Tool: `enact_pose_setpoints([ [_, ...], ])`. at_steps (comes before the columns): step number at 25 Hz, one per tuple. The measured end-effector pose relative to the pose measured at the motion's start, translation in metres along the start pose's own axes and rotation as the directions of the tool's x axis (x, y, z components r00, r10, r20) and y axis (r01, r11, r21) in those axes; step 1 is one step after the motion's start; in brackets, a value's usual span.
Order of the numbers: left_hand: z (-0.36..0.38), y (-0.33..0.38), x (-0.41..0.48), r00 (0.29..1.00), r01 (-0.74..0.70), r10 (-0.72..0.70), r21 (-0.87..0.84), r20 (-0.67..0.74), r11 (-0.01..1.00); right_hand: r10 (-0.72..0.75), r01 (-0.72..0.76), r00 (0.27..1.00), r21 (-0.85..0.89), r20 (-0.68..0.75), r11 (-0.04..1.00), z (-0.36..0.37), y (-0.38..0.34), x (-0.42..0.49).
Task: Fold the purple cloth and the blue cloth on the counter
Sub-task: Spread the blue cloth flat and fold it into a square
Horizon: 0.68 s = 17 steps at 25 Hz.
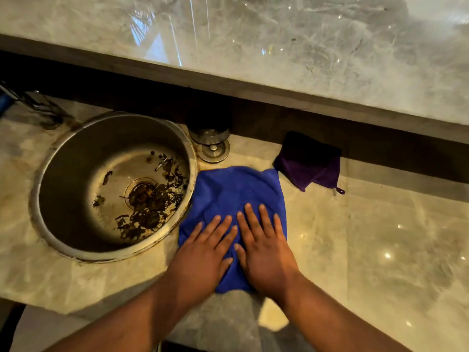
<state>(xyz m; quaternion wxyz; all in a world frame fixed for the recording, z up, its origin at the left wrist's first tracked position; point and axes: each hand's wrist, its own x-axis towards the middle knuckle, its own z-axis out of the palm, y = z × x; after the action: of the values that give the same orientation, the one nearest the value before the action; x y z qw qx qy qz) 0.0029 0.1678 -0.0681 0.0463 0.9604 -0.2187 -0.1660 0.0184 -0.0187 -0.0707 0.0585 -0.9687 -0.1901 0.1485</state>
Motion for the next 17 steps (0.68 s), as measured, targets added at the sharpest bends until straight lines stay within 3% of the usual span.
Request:
enact_pose_setpoints([
  [4, 0.033, 0.009, -0.066, 0.990, -0.133, 0.129, 0.061, 0.060, 0.989, -0.075, 0.076, 0.995, -0.019, 0.064, 0.997, 0.023, -0.023, -0.066],
  [9, 0.044, 0.014, -0.087, 0.961, -0.277, 0.273, 0.075, 0.053, 0.958, -0.211, 0.216, 0.973, -0.050, 0.095, 0.975, 0.031, 0.014, -0.112],
  [12, 0.026, 0.013, -0.055, 0.983, -0.184, 0.185, -0.030, 0.018, 0.982, -0.198, 0.201, 0.978, -0.039, 0.068, 0.979, 0.020, 0.032, -0.095],
  [17, -0.015, 0.006, 0.038, 0.999, 0.028, -0.025, -0.152, 0.026, 0.988, -0.036, 0.035, 0.999, 0.052, 0.024, 0.998, -0.003, 0.052, -0.009],
])
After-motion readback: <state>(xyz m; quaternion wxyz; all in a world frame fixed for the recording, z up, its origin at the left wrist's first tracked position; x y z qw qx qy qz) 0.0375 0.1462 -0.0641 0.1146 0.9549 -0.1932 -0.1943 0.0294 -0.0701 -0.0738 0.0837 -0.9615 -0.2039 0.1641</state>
